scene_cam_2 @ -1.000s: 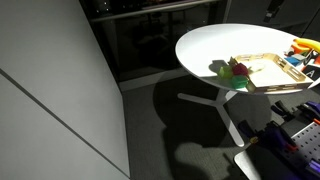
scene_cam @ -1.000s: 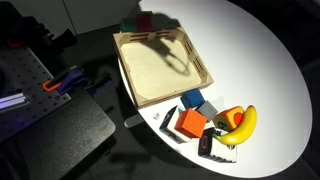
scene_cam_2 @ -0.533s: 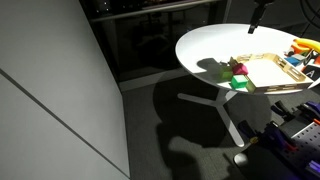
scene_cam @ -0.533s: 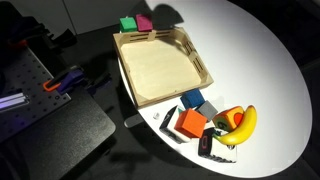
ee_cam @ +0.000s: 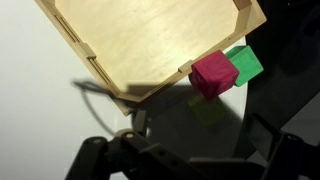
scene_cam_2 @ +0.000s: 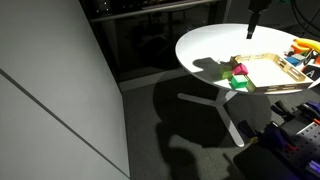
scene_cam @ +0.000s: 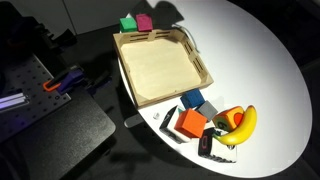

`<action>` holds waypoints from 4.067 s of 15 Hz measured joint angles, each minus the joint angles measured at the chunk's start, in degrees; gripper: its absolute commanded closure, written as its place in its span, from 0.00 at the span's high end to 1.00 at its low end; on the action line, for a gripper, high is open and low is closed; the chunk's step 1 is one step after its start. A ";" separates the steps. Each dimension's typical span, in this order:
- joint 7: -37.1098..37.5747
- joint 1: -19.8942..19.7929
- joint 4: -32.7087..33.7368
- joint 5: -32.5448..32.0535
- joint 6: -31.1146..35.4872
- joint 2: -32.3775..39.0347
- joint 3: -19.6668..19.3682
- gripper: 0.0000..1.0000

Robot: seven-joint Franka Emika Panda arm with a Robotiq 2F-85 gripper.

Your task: Put the pink block on the brown object

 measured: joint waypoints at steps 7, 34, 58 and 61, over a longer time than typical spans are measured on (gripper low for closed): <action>0.01 -0.38 -0.15 0.00 0.00 0.79 1.52 1.00; 0.10 -0.17 -5.70 -8.94 -0.66 7.10 5.74 1.00; -0.72 -0.76 -7.36 -9.07 8.16 10.53 6.86 0.40; -0.72 -0.97 -7.40 -9.06 8.49 10.49 6.86 0.34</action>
